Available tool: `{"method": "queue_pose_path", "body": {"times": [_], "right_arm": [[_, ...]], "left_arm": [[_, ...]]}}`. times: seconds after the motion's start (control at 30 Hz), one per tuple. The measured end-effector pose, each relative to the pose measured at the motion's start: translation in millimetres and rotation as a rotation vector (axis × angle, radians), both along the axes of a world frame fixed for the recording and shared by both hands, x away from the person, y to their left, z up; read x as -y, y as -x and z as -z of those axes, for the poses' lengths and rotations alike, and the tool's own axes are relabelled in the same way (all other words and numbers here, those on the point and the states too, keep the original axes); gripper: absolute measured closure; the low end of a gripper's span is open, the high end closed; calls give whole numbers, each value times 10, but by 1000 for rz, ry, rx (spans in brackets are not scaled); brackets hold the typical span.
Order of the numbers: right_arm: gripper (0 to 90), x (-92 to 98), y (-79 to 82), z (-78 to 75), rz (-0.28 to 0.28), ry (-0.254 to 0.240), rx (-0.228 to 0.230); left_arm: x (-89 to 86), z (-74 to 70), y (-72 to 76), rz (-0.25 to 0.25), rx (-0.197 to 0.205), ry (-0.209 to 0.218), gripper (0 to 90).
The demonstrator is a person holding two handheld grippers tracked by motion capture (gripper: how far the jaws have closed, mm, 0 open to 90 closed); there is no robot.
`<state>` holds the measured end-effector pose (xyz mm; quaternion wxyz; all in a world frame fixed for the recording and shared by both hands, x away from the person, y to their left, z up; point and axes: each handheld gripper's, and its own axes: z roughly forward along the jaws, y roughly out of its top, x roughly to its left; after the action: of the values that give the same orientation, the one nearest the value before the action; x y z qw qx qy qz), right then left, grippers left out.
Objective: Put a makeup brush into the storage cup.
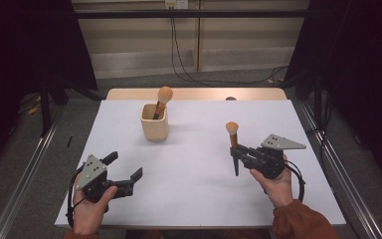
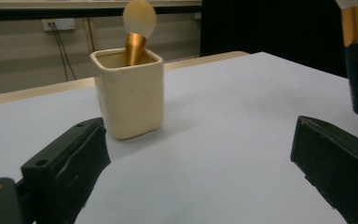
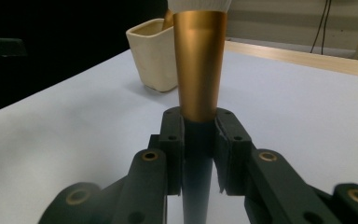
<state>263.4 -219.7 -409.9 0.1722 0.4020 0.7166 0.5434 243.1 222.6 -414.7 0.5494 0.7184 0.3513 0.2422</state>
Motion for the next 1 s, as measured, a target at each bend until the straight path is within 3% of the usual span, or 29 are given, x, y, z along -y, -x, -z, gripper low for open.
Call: {"method": "queue_pose_path", "body": {"times": [0.47,0.73,0.8,1.0], "right_arm": [[756,-294,-14,-15,-76,-11,3],[756,-511,-62,18,-133,14,-10],[756,-553,-64,18,-139,11,-8],[755,-627,-75,1,-148,2,1]], "left_arm": [[287,-57,-56,68,4,10,38],[459,-127,-112,96,18,7,38],[496,-137,-127,116,15,-12,38],[569,-158,-177,117,19,3,36]]}}
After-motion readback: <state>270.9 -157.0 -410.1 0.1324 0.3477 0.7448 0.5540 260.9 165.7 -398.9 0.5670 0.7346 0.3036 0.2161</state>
